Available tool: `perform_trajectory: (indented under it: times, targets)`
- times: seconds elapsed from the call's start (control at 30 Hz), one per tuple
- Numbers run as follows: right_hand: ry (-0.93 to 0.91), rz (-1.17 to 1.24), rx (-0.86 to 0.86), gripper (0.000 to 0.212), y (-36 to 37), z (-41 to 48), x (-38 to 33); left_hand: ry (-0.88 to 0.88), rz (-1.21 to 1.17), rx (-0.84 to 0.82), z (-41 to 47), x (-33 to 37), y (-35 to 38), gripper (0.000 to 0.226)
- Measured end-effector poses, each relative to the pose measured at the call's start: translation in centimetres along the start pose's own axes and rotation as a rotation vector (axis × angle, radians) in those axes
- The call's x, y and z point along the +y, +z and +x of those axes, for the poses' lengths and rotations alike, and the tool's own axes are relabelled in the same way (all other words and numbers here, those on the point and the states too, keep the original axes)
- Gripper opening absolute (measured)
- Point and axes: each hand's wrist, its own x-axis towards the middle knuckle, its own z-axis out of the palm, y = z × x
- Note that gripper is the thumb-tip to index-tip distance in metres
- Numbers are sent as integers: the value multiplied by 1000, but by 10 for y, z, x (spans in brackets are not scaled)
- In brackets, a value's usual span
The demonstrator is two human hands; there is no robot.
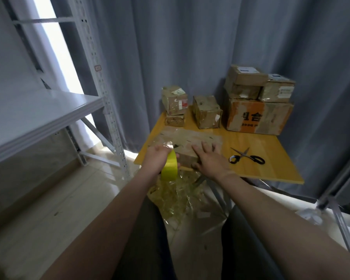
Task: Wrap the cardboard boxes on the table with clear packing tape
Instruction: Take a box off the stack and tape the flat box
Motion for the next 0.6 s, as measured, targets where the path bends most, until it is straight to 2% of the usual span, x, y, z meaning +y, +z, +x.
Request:
perform_trajectory:
  times: [0.1,0.17,0.23,0.3,0.4,0.5,0.6]
  targets:
    - [129,-16,54,57,6,-2,-14,5,-79,67,0,2,-5,24]
    - [267,22,26,52,3,-3,-27,17,-37,78,3,5,-4,33]
    - [369,45,-68,58,-6,-3,-41,47,28,90,7,11,-2,37]
    - [396,79,-152,67,-15,-2,-52,79,148,102,14,12,0,42]
    - [257,158,-144,60,-29,-8,-57,95,453,85,19,13,2,44]
    - [47,308,99,37,-36,-14,-41,106,584,100,23,15,6,53]
    - [-5,465,286,25,-31,-8,-19,109,608,110,41,20,13,47]
